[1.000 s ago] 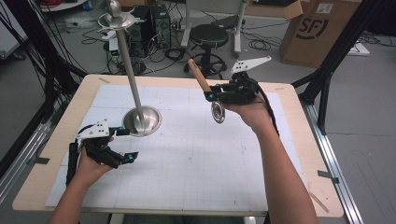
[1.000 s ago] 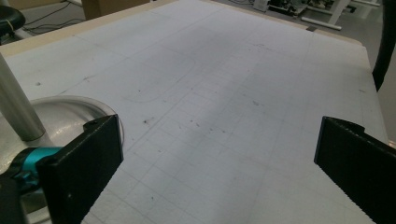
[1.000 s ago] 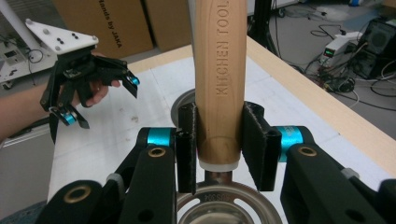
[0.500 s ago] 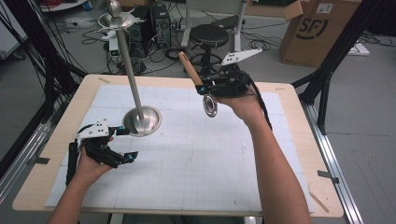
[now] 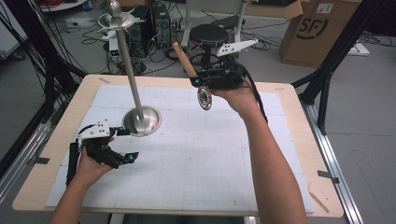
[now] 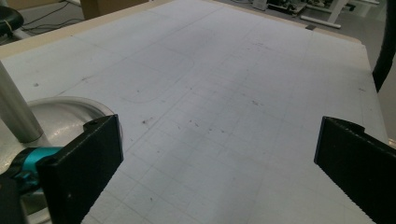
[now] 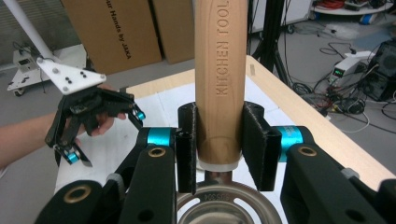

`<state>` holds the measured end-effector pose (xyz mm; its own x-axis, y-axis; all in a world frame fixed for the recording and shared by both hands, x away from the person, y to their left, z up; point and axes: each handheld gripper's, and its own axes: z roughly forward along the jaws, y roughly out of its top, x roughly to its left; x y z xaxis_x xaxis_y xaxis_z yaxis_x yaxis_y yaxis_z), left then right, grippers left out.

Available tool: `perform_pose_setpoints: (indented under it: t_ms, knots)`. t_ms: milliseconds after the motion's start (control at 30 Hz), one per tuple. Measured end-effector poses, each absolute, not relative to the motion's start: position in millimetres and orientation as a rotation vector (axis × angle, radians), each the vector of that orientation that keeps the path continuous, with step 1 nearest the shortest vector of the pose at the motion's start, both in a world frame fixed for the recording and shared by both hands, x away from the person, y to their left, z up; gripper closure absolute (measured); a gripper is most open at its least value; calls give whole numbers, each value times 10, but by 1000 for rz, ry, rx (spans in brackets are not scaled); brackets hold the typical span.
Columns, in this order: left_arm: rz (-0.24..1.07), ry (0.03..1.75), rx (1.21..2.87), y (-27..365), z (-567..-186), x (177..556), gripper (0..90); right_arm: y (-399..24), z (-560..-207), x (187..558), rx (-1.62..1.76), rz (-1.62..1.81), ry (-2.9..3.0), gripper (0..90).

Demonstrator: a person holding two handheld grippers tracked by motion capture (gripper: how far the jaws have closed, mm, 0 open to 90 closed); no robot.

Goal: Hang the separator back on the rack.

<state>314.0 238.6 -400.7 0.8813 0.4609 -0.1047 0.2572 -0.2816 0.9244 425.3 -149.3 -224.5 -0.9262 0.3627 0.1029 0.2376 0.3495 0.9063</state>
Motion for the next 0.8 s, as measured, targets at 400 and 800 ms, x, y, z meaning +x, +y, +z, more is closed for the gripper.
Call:
perform_pose_setpoints:
  t_ms: [400, 800]
  knots:
    - [214, 530, 1883, 2386, -4013, 3150, 18, -1261, -2042, 4361, 491, 1627, 2498, 680]
    - [212, 531, 1873, 2397, -4009, 3155, 18, -1042, -1907, 4483, 464, 1652, 2491, 681]
